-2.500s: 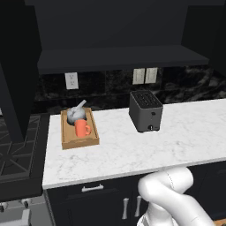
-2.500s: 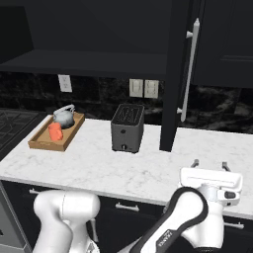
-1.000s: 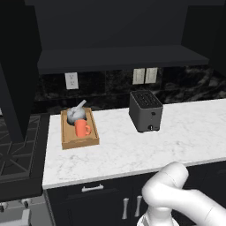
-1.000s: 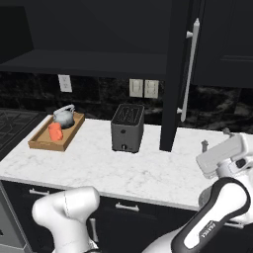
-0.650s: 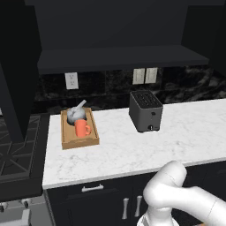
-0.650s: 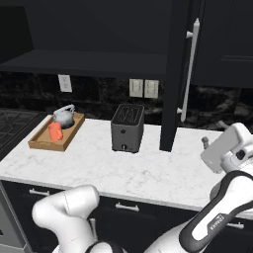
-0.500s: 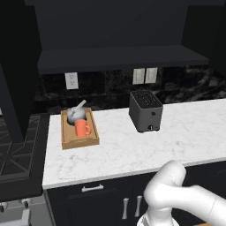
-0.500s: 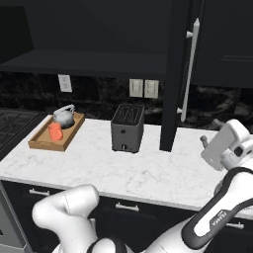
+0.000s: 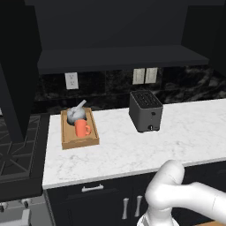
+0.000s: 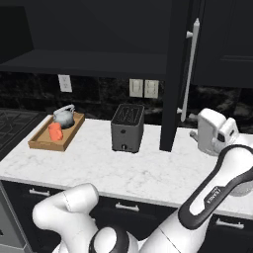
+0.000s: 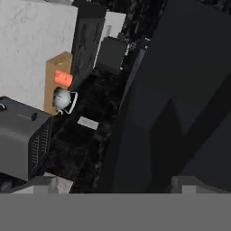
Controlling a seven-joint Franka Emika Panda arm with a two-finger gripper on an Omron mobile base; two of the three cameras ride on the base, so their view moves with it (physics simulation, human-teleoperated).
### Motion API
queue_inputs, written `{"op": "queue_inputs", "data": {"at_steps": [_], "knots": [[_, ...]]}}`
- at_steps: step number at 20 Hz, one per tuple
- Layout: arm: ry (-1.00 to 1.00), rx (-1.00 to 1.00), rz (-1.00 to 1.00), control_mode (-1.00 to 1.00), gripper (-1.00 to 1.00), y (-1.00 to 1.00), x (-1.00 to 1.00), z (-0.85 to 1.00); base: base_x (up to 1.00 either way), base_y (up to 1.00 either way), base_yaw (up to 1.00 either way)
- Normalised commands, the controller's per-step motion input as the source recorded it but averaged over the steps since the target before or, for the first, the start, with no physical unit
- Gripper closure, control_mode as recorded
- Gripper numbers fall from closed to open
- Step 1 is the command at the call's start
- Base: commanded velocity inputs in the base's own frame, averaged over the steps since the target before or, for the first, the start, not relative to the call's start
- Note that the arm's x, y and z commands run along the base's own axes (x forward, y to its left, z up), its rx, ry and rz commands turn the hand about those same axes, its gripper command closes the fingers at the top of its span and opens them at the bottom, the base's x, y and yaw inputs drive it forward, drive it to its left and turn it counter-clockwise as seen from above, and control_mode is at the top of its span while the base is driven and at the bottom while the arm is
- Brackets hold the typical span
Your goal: Pick the kettle from the counter and place it on the tray. Then pick the mug from the cabinet and place it on the tray. Then close the cabinet doors.
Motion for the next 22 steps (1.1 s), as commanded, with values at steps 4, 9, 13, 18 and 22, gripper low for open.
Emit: {"op": "queue_inputs", "data": {"at_steps": [4, 9, 13, 18, 22], "knots": [[-0.02, -0.34, 0.0, -1.0, -1.0, 0.78, 0.0, 0.13, 0.0, 0.0, 0.0], [0.0, -0.3, 0.0, -1.0, -1.0, 0.83, 0.0, 0.09, 0.0, 0.0, 0.0], [0.0, -0.24, 0.0, -1.0, -1.0, 0.87, 0.0, 0.02, 0.0, 0.0, 0.0], [0.0, -0.14, -0.05, -1.0, -1.0, 0.89, 0.19, 0.0, 0.0, 0.0, 0.0], [0.0, -0.05, -0.13, -1.0, -1.0, 0.81, 0.55, 0.0, 0.0, 0.0, 0.0]]}}
